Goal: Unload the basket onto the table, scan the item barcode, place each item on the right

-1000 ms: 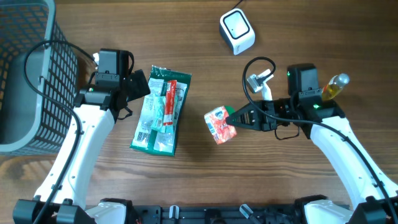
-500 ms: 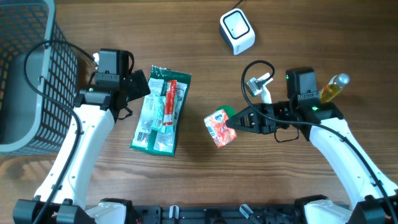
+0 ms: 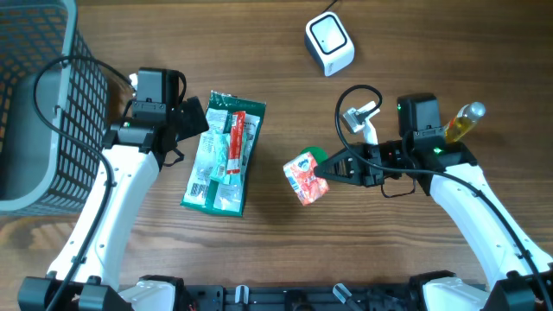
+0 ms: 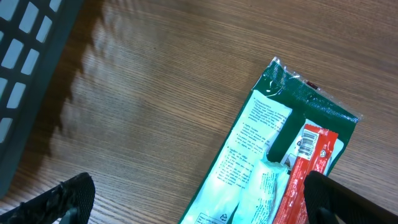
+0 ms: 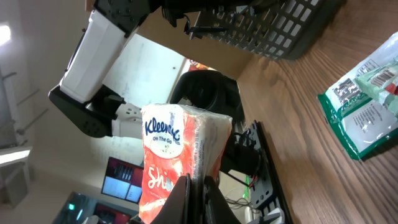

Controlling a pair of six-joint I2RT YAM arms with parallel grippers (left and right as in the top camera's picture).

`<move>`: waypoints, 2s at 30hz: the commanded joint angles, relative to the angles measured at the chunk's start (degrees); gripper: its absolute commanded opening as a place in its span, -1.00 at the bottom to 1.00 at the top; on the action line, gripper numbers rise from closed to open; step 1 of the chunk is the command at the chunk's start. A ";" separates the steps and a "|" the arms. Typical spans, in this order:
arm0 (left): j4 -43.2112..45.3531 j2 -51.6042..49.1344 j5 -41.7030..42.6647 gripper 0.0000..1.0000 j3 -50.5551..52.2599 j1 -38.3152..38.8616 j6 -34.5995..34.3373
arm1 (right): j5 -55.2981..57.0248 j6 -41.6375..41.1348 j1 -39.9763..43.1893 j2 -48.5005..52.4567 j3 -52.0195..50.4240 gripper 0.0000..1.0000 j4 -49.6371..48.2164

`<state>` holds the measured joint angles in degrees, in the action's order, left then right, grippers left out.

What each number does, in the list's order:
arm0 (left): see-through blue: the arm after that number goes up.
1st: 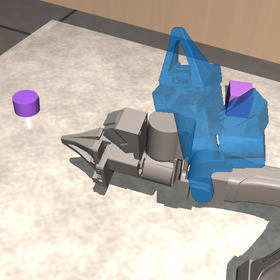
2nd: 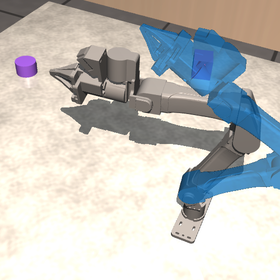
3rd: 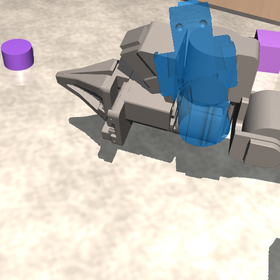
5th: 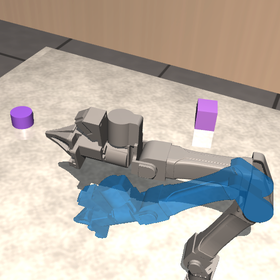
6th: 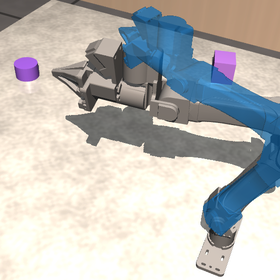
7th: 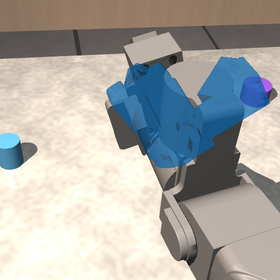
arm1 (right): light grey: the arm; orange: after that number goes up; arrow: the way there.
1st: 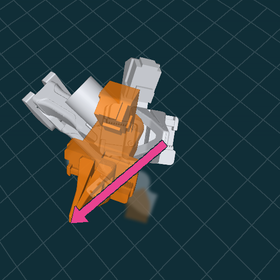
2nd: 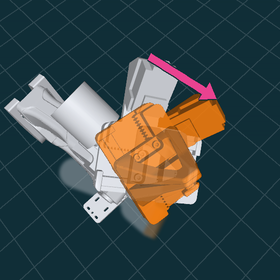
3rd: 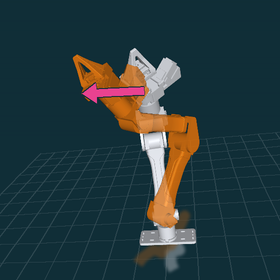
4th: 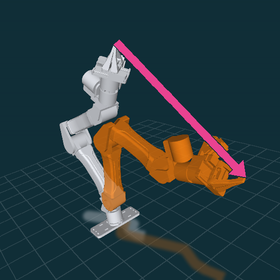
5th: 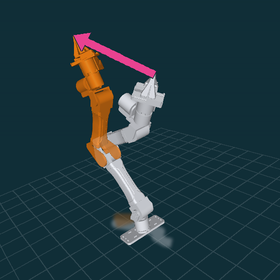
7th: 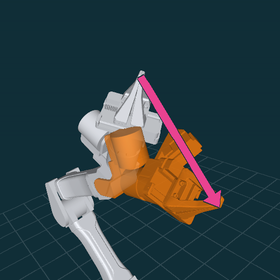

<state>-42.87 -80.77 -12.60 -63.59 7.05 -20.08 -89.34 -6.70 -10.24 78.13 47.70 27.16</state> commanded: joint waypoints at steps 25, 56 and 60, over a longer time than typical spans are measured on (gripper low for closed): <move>0.13 -0.13 -0.72 1.00 -0.37 -0.20 0.11 | -3.65 7.58 -0.07 -0.79 -0.48 -0.91 0.76; 0.13 -0.13 -0.74 1.00 -0.37 -0.20 0.11 | -1.62 8.17 -0.61 -0.76 -0.59 -0.91 1.84; 0.13 -0.13 -0.72 1.00 -0.37 -0.20 0.11 | -1.62 8.20 -0.61 -0.76 -0.59 -0.91 1.84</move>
<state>-42.87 -80.77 -12.60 -63.59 7.05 -20.08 -89.34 1.17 -10.46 78.13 47.70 29.12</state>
